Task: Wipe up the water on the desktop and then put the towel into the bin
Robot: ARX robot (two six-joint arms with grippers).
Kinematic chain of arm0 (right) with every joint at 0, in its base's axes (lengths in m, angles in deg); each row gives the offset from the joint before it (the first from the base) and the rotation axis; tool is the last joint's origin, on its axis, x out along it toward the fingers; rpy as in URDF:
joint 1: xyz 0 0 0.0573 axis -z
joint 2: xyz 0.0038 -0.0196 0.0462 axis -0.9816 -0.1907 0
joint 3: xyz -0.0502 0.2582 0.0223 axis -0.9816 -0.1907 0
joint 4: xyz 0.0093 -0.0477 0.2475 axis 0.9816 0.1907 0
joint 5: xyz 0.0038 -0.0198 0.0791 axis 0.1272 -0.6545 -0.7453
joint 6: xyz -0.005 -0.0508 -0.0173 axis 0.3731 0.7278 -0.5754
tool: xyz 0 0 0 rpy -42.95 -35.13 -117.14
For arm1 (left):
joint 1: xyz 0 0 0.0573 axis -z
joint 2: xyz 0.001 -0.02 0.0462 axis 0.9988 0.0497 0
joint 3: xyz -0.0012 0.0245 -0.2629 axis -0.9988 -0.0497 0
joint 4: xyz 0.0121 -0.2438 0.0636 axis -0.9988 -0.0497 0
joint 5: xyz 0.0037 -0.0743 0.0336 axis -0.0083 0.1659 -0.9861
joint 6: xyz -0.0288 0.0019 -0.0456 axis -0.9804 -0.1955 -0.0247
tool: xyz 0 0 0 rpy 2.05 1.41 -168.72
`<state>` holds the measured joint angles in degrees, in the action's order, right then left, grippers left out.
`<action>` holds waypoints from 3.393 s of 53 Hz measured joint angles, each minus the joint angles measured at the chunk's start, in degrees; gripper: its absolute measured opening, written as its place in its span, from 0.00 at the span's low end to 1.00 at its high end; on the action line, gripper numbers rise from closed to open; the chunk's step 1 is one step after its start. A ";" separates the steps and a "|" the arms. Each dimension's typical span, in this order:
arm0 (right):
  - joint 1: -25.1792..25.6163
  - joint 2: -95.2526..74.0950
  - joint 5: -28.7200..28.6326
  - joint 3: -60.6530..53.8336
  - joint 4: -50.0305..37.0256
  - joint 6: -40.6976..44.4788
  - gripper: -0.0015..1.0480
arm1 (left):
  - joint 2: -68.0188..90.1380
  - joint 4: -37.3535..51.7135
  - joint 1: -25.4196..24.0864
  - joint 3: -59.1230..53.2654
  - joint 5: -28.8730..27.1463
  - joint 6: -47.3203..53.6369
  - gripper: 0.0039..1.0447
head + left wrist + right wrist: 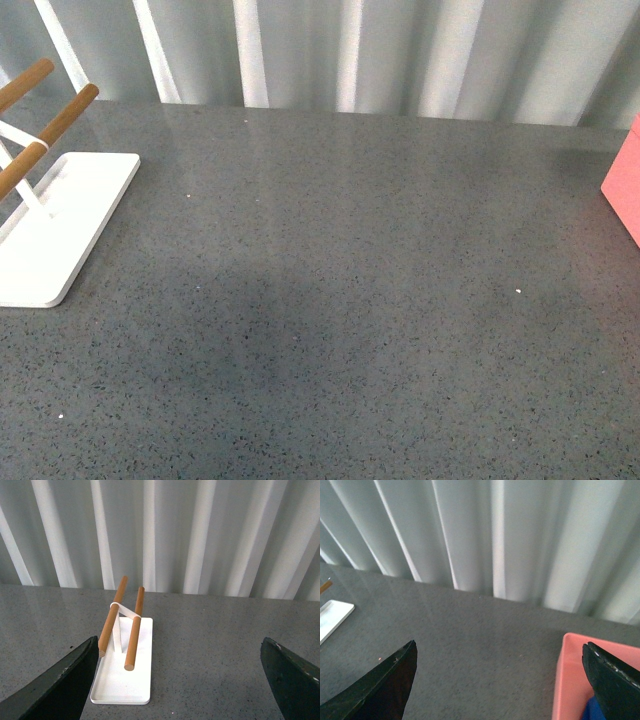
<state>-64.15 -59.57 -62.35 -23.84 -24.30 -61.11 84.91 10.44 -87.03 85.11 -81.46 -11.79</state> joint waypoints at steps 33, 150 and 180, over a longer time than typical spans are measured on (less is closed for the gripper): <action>-14.51 18.01 31.63 -26.47 -25.35 -3.72 0.58 | -0.02 0.00 0.00 0.00 0.00 0.00 0.94; -14.75 64.13 31.91 -44.89 0.90 -5.53 0.05 | -0.04 0.00 0.00 0.00 0.00 0.00 0.94; -14.75 64.17 31.91 -44.89 0.94 -5.55 0.89 | -0.07 0.00 0.00 0.00 0.02 0.00 0.94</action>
<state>-78.91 4.60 -30.43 -68.74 -23.36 -66.67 84.84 10.44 -87.03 85.11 -81.44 -11.79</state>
